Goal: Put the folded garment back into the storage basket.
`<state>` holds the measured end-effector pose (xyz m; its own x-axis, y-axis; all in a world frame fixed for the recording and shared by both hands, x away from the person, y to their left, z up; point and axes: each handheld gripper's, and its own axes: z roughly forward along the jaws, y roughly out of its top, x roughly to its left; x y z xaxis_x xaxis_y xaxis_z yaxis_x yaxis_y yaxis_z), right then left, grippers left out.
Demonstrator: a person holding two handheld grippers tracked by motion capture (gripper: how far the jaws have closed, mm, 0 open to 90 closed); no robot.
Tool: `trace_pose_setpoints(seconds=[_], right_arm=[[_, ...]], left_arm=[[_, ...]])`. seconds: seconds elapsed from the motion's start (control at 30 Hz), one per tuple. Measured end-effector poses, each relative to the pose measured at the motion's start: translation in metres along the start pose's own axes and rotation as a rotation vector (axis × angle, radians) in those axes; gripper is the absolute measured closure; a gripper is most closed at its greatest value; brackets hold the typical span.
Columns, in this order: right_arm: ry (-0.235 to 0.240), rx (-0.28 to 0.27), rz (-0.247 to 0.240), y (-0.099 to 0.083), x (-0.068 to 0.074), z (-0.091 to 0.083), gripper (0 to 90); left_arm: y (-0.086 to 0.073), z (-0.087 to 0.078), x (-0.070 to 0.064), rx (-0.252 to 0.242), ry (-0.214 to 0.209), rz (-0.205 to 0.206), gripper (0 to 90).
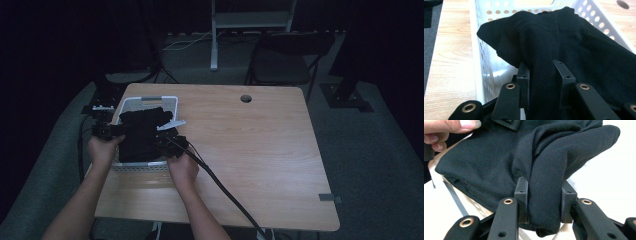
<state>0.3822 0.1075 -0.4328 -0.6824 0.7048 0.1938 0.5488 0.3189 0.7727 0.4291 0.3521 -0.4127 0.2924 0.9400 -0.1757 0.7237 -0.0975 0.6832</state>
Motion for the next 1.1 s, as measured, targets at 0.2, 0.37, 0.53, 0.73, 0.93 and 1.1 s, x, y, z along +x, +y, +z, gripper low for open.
trace_pose_setpoints(seconds=[0.2,0.37,0.53,0.73,0.93,1.1], right_arm=[[-0.044,-0.002,-0.032,0.001,0.002,0.001,60.2],[-0.057,-0.034,-0.018,0.002,0.003,0.0,42.9],[-0.035,-0.049,0.011,0.005,-0.002,-0.005,37.3],[-0.026,-0.056,0.02,0.005,-0.004,-0.008,33.2],[-0.012,-0.055,0.028,0.005,-0.007,-0.01,30.9],[-0.027,-0.06,0.052,0.004,-0.01,-0.012,20.1]], left_arm=[[-0.001,0.004,0.001,0.011,-0.005,-0.002,56.8],[0.001,0.0,0.002,-0.035,-0.025,-0.039,38.5],[0.0,-0.001,-0.001,-0.023,-0.025,-0.033,28.8],[-0.001,-0.002,-0.009,-0.015,0.001,-0.002,22.5],[-0.001,-0.009,-0.014,-0.065,0.004,0.002,21.5],[-0.003,-0.017,-0.015,-0.1,0.008,0.028,21.3]])
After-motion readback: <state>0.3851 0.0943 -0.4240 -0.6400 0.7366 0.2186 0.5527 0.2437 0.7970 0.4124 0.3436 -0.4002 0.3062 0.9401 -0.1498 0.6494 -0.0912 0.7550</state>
